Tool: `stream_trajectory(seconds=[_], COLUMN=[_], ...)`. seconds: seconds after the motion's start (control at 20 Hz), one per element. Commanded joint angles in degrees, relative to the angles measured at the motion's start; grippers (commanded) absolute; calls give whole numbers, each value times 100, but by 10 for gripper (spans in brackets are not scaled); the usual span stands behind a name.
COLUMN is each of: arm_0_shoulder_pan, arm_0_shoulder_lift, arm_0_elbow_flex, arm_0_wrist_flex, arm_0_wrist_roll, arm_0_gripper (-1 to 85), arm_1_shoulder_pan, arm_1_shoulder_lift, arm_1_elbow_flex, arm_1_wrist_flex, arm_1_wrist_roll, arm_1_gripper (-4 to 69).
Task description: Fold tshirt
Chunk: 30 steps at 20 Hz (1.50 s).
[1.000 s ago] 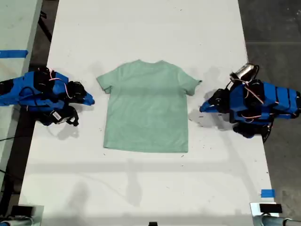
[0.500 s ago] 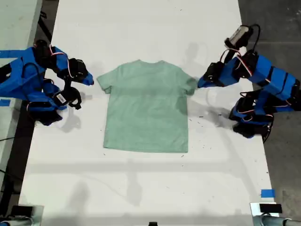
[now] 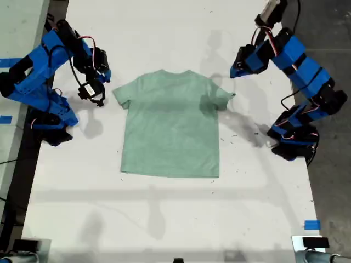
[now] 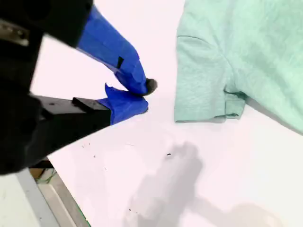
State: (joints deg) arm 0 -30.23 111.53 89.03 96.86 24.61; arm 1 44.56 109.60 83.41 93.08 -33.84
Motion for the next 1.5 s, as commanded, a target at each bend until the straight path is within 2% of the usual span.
stream_trajectory(seconds=[0.0,0.1,0.3,0.45,0.6,0.95,1.15,1.2,1.35,1.45], arm_0_shoulder_pan=[-255,-272,-272,-264,-264,-237,-237,-237,-229,-229], arm_0_shoulder_lift=[-272,-387,-580,-650,-756,-817,-817,-817,-817,-817], arm_0_elbow_flex=[-677,-721,-721,-721,-721,-668,-580,-563,-545,-527], arm_0_wrist_flex=[193,185,149,105,70,70,70,62,53,53], arm_0_wrist_roll=[229,255,255,264,281,290,290,290,281,272], arm_0_gripper=[0,0,0,0,0,0,0,0,0,0], arm_1_shoulder_pan=[158,246,501,686,888,993,1020,1020,1028,1037], arm_1_shoulder_lift=[-193,-352,-527,-571,-563,-1204,-1907,-1986,-2083,-2250], arm_1_elbow_flex=[-686,-721,-352,123,1081,3023,3287,3234,3111,2944], arm_1_wrist_flex=[35,35,26,-149,-817,-2979,-3586,-3612,-3612,-3498], arm_1_wrist_roll=[-352,-598,-923,-1160,-1415,-1714,-1881,-1925,-2021,-2065], arm_1_gripper=[-17,15,197,276,291,297,310,298,53,16])
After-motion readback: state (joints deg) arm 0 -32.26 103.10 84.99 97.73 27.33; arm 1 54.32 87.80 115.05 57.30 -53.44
